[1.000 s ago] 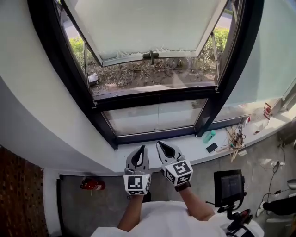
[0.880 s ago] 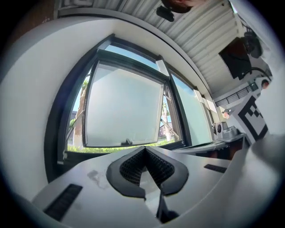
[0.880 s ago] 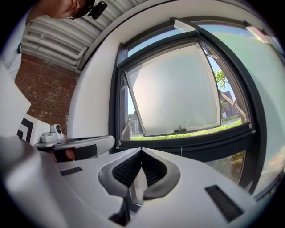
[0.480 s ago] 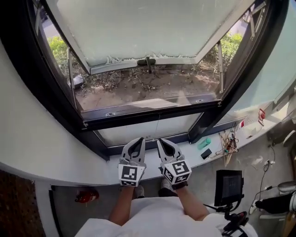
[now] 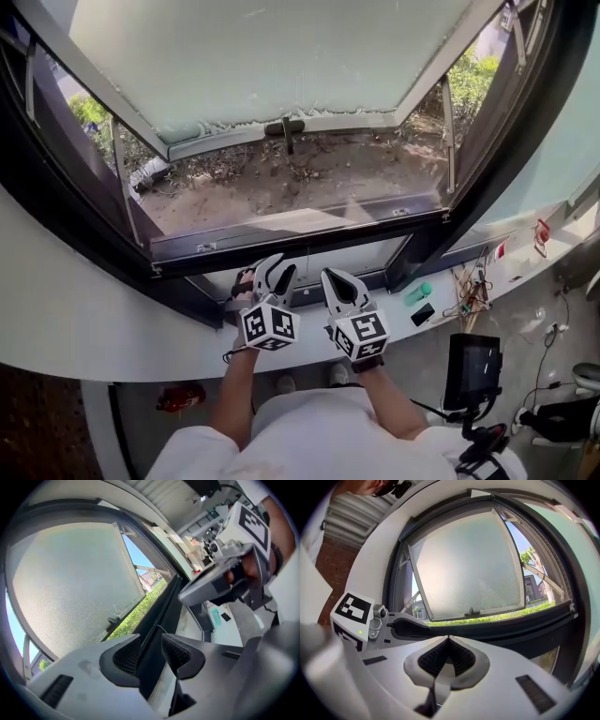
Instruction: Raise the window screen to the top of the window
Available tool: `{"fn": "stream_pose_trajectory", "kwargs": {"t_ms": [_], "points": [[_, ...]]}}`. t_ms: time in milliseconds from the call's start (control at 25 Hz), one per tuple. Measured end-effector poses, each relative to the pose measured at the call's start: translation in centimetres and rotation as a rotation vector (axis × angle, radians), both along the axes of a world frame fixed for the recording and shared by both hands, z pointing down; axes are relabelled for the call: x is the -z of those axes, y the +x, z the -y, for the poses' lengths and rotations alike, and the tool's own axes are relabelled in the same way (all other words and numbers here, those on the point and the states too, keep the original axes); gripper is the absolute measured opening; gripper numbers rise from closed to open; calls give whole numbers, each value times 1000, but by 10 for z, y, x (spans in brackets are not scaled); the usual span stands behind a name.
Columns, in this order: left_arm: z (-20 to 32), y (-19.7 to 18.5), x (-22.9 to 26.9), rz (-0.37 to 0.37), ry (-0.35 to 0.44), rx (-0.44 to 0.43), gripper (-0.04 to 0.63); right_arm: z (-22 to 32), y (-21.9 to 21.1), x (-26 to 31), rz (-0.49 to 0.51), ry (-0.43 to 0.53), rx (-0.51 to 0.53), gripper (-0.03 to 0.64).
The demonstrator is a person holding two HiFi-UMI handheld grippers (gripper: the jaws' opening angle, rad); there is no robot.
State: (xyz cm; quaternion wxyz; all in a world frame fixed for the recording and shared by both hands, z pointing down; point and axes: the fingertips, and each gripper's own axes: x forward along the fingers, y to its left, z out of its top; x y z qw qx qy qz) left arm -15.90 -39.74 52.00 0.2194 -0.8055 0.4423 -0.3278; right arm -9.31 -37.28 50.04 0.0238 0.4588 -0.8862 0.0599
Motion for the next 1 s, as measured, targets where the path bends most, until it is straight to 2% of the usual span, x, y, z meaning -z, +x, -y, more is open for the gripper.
{"fn": "stream_pose_trajectory", "kwargs": {"t_ms": [160,240,600,720,840,1000], "points": [[16,8,-16,234,2,5,131,15,20,-3,8,-10,-3,0],[23,12,-22,290,1,10,138,20,29,-6,17,-26,-10,0],[34,13,-30,420,39,17,141,22,36,-29,14,-74,-11,0],[35,13,-31,427,61,10,141,25,33,-53,-27,-114,1,0],[35,14,-32,419,56,-2,156,30,28,-96,-103,-194,31,6],[34,15,-34,449,41,-11,156,32,18,-154,-185,-282,79,90]]}}
